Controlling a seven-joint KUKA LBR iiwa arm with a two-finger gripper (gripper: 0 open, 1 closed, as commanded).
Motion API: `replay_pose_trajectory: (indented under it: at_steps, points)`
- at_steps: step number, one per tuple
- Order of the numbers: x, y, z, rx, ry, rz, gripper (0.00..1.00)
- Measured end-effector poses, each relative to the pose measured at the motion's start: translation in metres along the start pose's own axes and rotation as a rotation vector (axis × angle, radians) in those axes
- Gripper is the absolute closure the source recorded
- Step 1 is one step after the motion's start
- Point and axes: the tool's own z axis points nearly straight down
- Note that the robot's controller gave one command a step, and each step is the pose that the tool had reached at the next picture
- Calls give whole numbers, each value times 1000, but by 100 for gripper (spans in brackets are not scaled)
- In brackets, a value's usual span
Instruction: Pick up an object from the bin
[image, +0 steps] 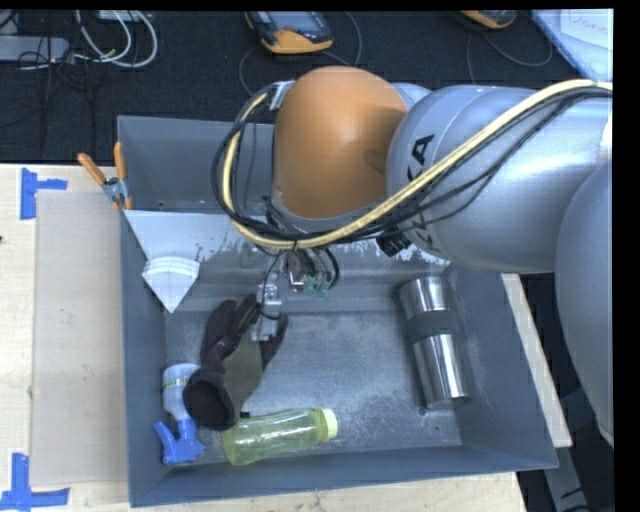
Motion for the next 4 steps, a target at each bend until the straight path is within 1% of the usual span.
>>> replay_pose_trajectory:
  at_steps: [1, 2, 3, 4]
  points:
    - [0, 0, 0, 0, 0, 0, 0]
    - [0, 2, 12, 0, -6, -67, 0]
    - [-6, 0, 54, -1, -4, -306, 0]
    - [2, 7, 120, 0, -6, -468, 0]
